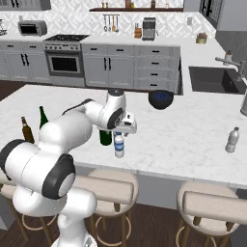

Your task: Move the plastic bottles in the middle to the plastics group, and the glass bottles in the middle to the glass group.

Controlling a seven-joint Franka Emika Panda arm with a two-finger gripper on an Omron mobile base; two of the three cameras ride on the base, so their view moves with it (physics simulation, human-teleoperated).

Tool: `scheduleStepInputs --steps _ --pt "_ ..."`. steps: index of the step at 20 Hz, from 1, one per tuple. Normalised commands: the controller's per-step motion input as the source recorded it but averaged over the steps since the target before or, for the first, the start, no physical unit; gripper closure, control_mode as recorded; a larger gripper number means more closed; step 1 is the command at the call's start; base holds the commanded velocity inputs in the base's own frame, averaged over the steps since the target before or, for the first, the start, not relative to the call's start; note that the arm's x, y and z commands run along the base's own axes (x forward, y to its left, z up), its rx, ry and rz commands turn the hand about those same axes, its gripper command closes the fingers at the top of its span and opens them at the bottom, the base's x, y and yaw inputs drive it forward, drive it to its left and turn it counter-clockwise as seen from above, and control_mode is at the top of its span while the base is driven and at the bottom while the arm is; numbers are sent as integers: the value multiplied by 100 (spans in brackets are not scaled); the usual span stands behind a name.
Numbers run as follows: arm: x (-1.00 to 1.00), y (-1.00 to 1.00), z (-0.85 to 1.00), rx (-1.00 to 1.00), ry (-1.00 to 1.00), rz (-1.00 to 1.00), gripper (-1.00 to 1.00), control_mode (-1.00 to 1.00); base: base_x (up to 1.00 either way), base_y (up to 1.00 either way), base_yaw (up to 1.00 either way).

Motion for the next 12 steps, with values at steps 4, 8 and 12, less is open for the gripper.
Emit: scheduleStepInputs --steps 4,8,12 --pt "34 0 -22 0 -1 1 -100 -100 0 0 0" --pt "31 0 -19 0 0 1 -100 -100 0 0 0" --pt "4 0 -12 0 -3 5 -100 -100 0 0 0"
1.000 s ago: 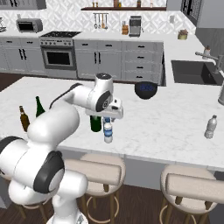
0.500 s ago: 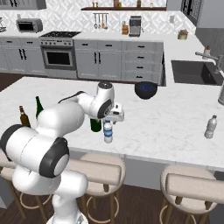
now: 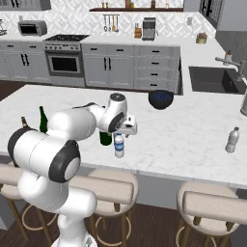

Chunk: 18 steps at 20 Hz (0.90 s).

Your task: Move the plastic bottles in the middle to the plastics group, and the glass bottles in the middle to the glass group.

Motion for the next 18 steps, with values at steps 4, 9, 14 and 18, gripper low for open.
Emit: scheduleStepInputs --steps 4,9,14,18 --pt "0 0 -18 -3 -13 5 -100 -100 0 0 0" --pt "2 -1 -22 -4 -12 3 -100 -100 0 0 0" --pt "3 0 -14 -1 -1 2 -100 -100 0 0 0" --pt "0 0 -8 0 0 2 100 -100 0 0 0"
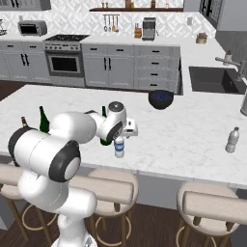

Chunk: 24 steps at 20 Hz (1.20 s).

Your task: Move the plastic bottles in the middle to the plastics group, and the glass bottles in the middle to the glass group.

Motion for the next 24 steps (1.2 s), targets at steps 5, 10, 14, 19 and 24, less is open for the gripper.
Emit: scheduleStepInputs --steps 5,10,14,19,24 --pt "-10 -11 -16 0 0 0 100 -100 0 0 0" --pt "-20 -1 -17 0 0 0 100 -100 0 0 0" --pt "-32 0 15 5 0 0 100 -100 0 0 0" --pt "-46 1 50 1 0 0 100 -100 0 0 0" --pt "-46 8 56 0 0 0 100 -100 0 0 0"
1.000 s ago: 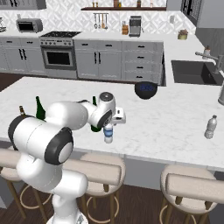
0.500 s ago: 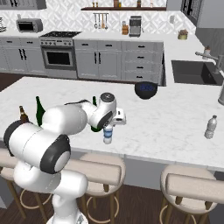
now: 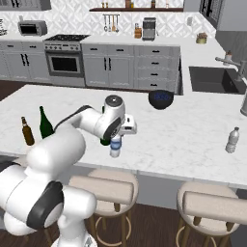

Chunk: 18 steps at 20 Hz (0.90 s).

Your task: Move the plastic bottles in the middle to the plastics group, and the glass bottles in the middle to the glass group.

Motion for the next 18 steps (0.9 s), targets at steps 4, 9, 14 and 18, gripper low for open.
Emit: scheduleStepInputs --steps 4,9,14,18 --pt "-47 6 48 0 0 0 100 -100 0 0 0" --pt "-45 7 41 0 0 0 100 -100 0 0 0" --pt "-44 23 15 0 0 0 100 -100 0 0 0" --pt "-25 -2 13 -7 -8 0 100 -100 0 0 0"
